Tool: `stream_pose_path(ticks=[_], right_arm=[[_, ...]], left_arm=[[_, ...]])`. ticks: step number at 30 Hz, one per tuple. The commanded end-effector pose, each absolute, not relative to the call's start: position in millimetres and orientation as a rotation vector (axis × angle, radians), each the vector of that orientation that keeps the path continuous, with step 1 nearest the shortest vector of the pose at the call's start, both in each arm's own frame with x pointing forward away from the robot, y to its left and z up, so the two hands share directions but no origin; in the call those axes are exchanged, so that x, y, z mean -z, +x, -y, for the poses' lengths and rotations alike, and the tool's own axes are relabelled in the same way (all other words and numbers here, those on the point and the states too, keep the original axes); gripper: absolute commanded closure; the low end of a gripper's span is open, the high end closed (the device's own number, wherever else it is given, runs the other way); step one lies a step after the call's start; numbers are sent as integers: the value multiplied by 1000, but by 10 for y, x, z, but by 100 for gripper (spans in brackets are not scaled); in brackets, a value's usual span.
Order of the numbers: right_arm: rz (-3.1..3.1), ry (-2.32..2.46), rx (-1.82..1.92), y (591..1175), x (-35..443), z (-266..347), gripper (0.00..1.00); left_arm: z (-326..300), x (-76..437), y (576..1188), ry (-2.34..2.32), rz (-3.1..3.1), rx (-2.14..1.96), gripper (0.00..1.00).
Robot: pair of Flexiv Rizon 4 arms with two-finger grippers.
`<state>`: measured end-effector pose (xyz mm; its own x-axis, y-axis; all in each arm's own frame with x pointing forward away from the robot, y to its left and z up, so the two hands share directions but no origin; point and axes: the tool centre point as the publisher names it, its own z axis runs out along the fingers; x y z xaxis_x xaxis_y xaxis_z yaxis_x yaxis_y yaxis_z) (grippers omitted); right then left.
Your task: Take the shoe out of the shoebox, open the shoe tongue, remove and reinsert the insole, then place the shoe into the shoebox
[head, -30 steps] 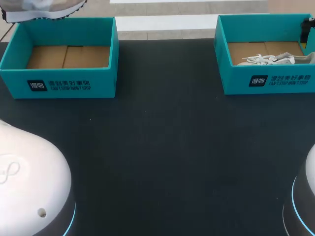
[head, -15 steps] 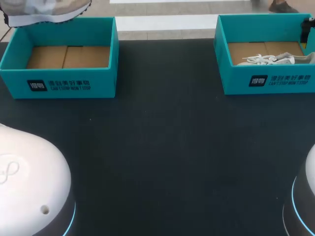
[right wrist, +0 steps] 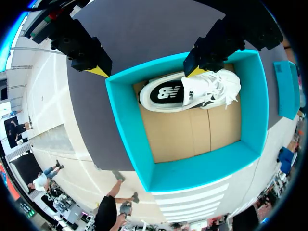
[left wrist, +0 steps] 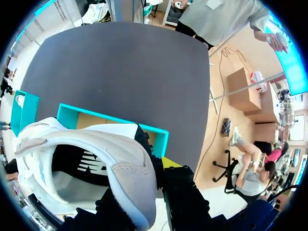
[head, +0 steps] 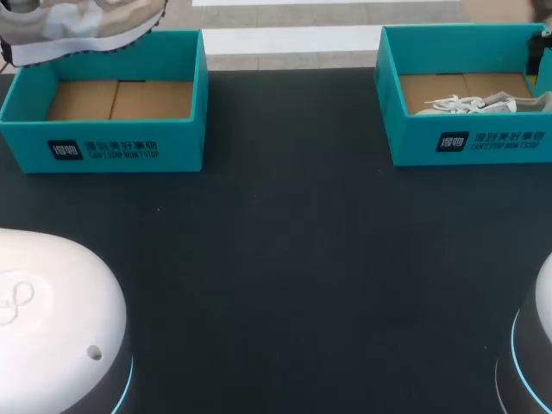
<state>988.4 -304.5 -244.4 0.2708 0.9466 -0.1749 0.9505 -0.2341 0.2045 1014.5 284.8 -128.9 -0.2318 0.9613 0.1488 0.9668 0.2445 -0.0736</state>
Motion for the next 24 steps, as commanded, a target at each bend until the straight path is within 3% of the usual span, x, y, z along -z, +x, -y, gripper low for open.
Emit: stream_pose_path(ticks=[1, 24], right_arm=[[-1747, 2275, 22, 9883, 2443, 3043, 0], [-1747, 2275, 22, 9883, 2443, 3043, 0]], left_arm=[[-2508, 1252, 9576, -1912, 2392, 319, 100], [-1334, 1368, 8194, -2097, 2306, 199, 100]])
